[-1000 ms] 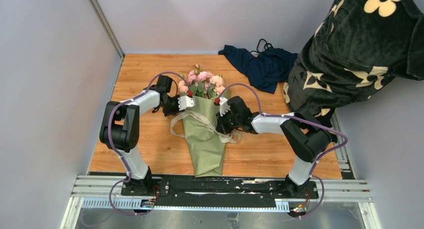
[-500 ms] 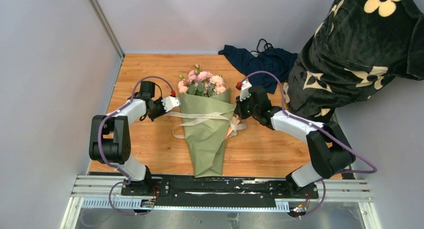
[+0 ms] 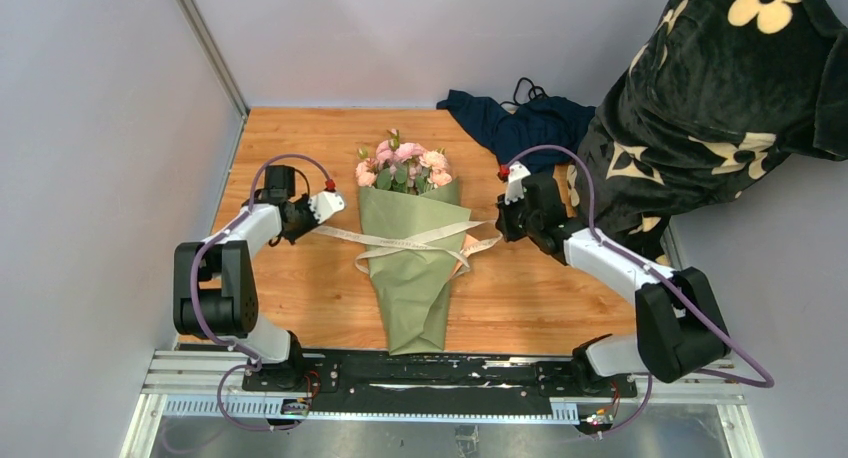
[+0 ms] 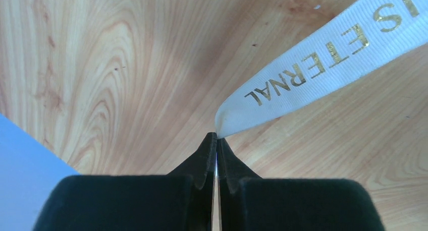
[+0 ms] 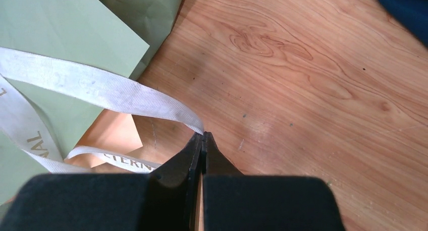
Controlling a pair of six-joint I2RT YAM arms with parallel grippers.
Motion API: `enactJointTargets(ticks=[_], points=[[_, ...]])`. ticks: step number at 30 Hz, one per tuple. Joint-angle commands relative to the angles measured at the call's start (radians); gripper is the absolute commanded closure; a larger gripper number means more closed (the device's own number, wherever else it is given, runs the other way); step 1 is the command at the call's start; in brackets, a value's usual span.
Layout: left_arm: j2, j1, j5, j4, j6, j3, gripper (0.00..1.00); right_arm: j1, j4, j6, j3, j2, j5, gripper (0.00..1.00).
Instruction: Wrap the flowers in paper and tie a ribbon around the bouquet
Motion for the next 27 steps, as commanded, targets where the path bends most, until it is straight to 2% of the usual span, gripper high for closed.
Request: enactJointTargets(ticks=[1,2,3,4,6,8,11,12,17,23,25,27], points=[[-0.023,0.004,0.065,-0.121,0.027,0.040,0.79,-0.006,-0.084,-0.022,0.022,-0.048,-0.021,1.00],[-0.040,0.004,0.122,-0.162,0.017,0.062,0.61,0.001,-0.084,-0.022,0.023,-0.053,-0.042,1.00],[-0.077,0.002,0.183,-0.195,-0.007,0.087,0.48,0.008,-0.084,-0.023,0.025,-0.057,-0.060,1.00],[-0.103,-0.009,0.246,-0.218,-0.035,0.114,0.40,0.015,-0.086,-0.022,0.029,-0.058,-0.079,1.00],[-0.189,-0.091,0.320,-0.236,-0.094,0.150,0.32,0.020,-0.085,-0.014,0.042,-0.055,-0.136,1.00],[-0.237,-0.259,0.351,-0.237,-0.117,0.153,0.24,0.021,-0.088,-0.003,0.066,-0.043,-0.197,1.00],[-0.169,-0.444,0.380,-0.246,-0.134,0.175,0.03,0.021,-0.108,0.005,0.108,-0.026,-0.245,1.00],[-0.134,-0.487,0.370,-0.225,-0.139,0.174,0.01,0.020,-0.118,0.006,0.119,-0.022,-0.248,1.00],[-0.039,-0.629,0.255,-0.023,-0.170,0.130,0.00,0.020,-0.139,0.006,0.141,-0.026,-0.268,1.00],[0.063,-0.652,0.215,0.087,-0.184,0.121,0.03,0.012,-0.146,0.051,0.164,-0.030,-0.302,1.00],[0.096,-0.659,0.192,0.099,-0.192,0.123,0.13,0.005,-0.160,0.085,0.180,-0.036,-0.313,1.00],[0.125,-0.661,0.161,0.108,-0.220,0.138,0.42,0.003,-0.190,0.104,0.203,-0.045,-0.314,1.00]])
